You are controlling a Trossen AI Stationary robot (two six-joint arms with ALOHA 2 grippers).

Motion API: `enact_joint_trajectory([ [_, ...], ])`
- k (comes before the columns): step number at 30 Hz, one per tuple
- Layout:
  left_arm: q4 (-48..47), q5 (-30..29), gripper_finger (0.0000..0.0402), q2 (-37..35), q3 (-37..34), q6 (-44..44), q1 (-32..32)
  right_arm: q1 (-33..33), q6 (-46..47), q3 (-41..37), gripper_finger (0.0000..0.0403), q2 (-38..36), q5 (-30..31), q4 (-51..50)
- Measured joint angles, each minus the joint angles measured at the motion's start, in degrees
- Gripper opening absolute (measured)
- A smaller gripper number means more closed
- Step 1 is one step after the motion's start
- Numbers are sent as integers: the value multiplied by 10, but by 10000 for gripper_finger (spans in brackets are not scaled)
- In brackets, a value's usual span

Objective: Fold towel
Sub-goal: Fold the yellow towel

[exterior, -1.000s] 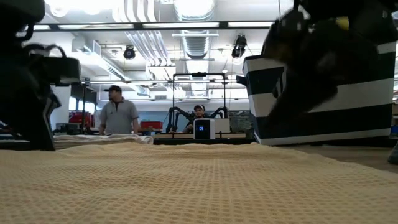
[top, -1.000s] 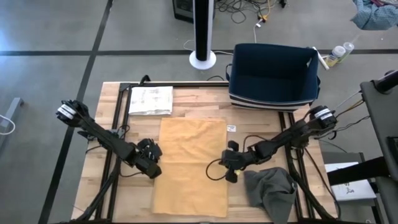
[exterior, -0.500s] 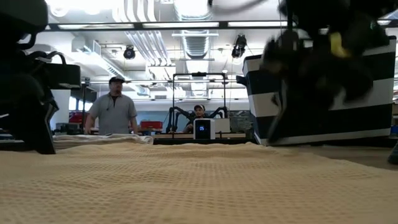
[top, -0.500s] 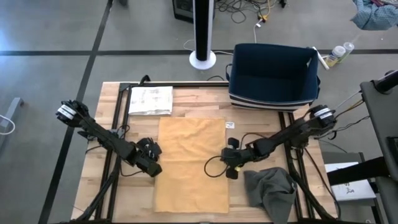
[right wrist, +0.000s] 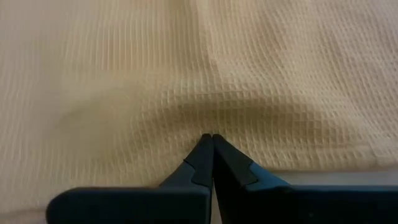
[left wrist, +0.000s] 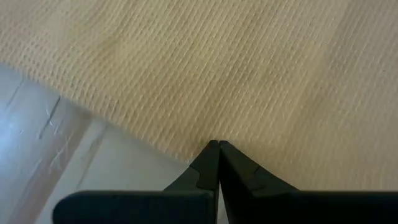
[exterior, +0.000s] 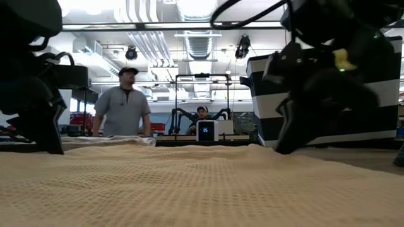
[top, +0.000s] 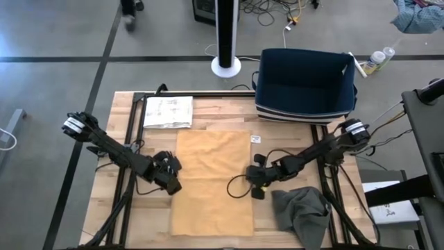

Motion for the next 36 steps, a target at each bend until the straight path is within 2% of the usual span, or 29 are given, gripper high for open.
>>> enact_joint_trajectory([
  [3,-7,2,0,-7,12,22,2,-12,6,1,0,-4,3,-5],
  [10,-87,46,0,-28,93,57,-9,-10,8,6,0,-87,15,-40],
  [13,-97,48,0,-28,91,62,-12,1,20,6,0,-101,16,-34],
  [17,-83,53,0,-26,56,58,-12,25,61,6,0,-103,16,-21],
  [23,16,77,0,-28,-23,38,-12,70,132,6,0,-83,21,-14],
  [26,8,77,0,-37,-32,34,-12,94,153,9,0,-75,25,-18],
  [31,-97,95,0,-63,13,35,-17,145,165,46,0,-63,25,-6],
  [36,-55,94,0,-73,78,14,-68,188,181,112,0,-9,27,-5],
])
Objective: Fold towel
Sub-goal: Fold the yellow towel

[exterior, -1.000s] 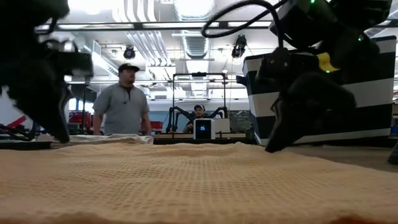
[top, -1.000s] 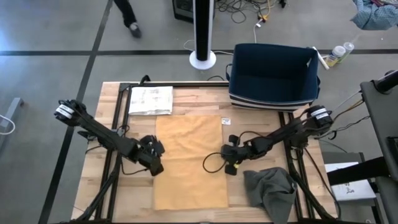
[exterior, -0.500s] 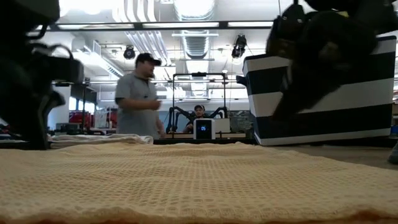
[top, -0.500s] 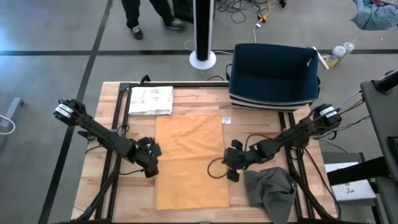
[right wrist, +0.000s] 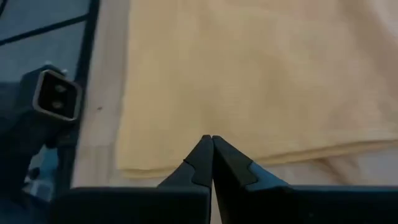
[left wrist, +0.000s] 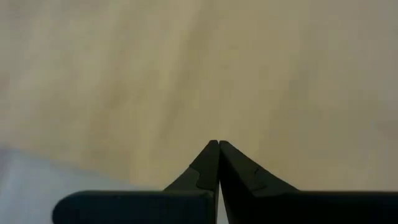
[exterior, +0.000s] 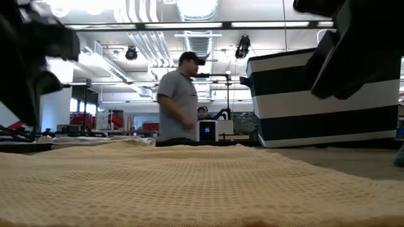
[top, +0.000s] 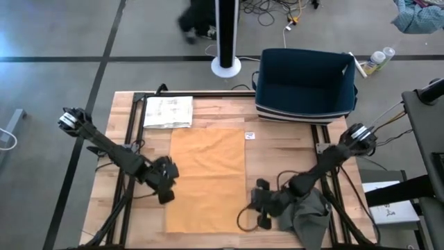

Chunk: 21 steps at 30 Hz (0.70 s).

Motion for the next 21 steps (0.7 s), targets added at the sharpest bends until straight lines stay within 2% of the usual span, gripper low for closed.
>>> enact_joint_trajectory([
  [2,36,-2,0,12,23,-30,-34,13,6,35,0,32,-1,4],
  [5,42,-5,0,48,44,-90,-95,29,1,91,0,87,-5,0],
  [10,44,-12,0,126,76,-181,-184,40,5,182,0,155,-17,-90],
  [14,49,-13,0,186,109,-220,-220,41,9,236,0,183,-21,-162],
  [17,47,-13,0,234,126,-225,-228,41,12,245,0,203,-28,-161],
  [21,49,0,0,279,135,-226,-228,44,62,246,0,224,-47,-184],
])
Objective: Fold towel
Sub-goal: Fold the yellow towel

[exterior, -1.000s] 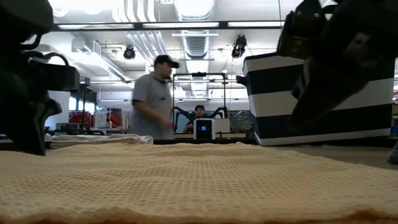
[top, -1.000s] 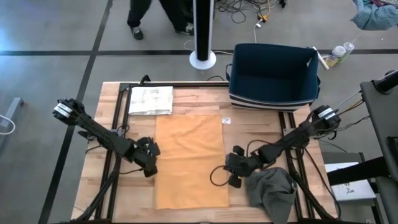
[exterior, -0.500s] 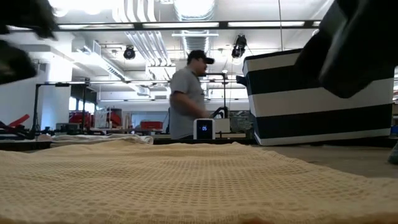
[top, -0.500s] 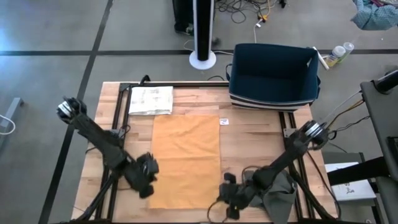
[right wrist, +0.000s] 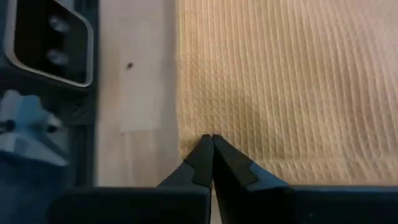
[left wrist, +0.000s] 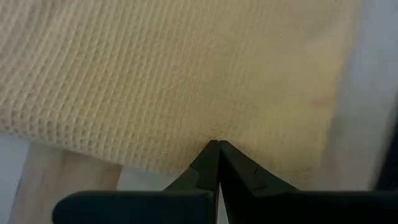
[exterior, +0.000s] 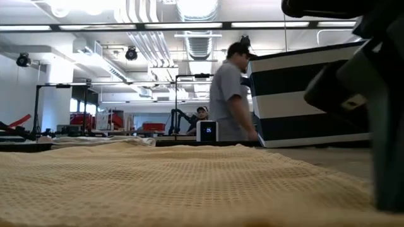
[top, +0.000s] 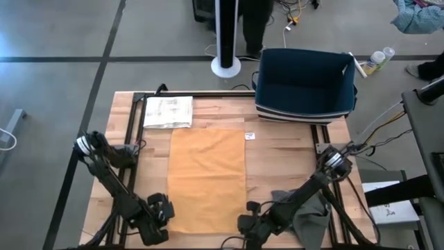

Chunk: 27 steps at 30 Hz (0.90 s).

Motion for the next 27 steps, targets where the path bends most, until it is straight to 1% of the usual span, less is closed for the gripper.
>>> enact_joint_trajectory([
  [4,1,-4,0,16,1,4,-1,6,26,1,0,5,11,-15],
  [6,0,-18,0,15,1,5,-1,7,35,1,0,3,11,-18],
  [8,-6,-32,0,6,0,8,0,7,38,5,0,-1,16,-25],
  [12,-19,-29,0,-24,-5,-1,-4,9,24,18,0,-8,31,-41],
  [15,-2,-30,0,-46,-3,-5,-12,8,12,25,0,-13,41,-36],
  [18,7,-44,0,-45,-4,-3,-16,8,12,23,0,-15,42,-36],
  [20,37,-52,0,-36,-4,4,-17,8,14,20,0,-10,42,-36],
  [24,91,-47,0,-7,-7,29,-17,8,30,15,0,-1,45,-32],
  [27,94,-7,0,9,-6,29,-16,8,36,15,0,5,48,-28],
])
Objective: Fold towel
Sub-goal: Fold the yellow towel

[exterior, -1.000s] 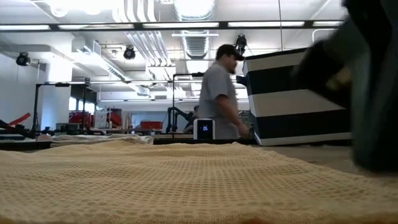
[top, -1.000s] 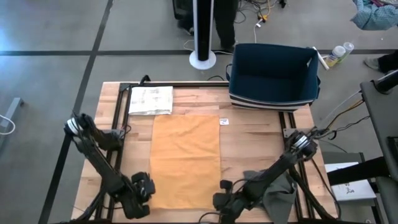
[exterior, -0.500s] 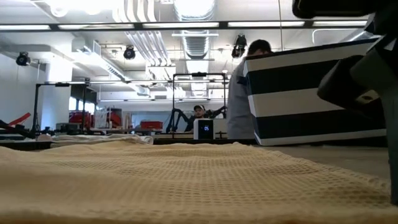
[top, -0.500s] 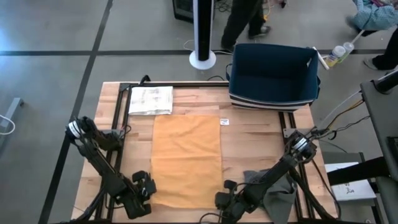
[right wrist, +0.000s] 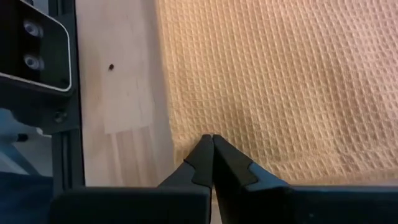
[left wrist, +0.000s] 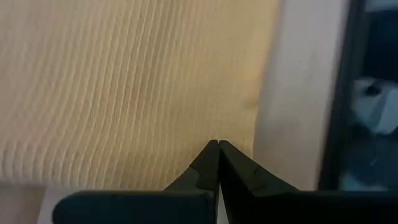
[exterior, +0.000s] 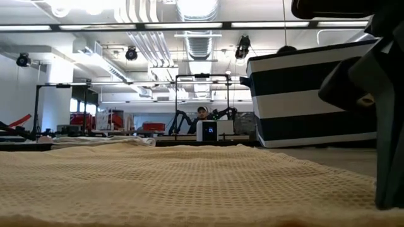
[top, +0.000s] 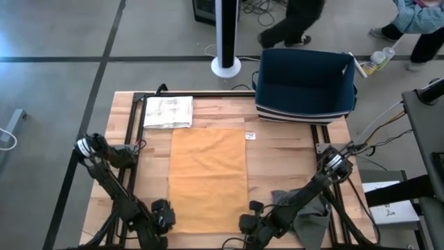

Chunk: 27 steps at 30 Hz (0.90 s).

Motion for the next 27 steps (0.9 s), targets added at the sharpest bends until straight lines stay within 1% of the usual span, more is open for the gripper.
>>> enact_joint_trajectory([
  [4,0,35,0,0,1,-3,-2,0,3,-2,0,1,-2,1],
  [8,-6,46,0,-12,5,-5,-2,-1,4,-1,0,-4,-6,-3],
  [11,-4,34,0,-19,18,-3,-3,0,5,2,0,-10,-10,-14],
  [16,1,2,0,-18,19,-5,-4,5,-8,20,0,-20,-11,-17],
  [20,-3,0,0,-9,12,-11,-3,10,-6,25,0,-20,-11,-52],
  [25,-3,0,0,2,11,-19,-3,15,17,13,0,-18,-8,-64],
  [27,-2,5,0,7,11,-31,-3,15,31,11,0,-17,-17,-62],
])
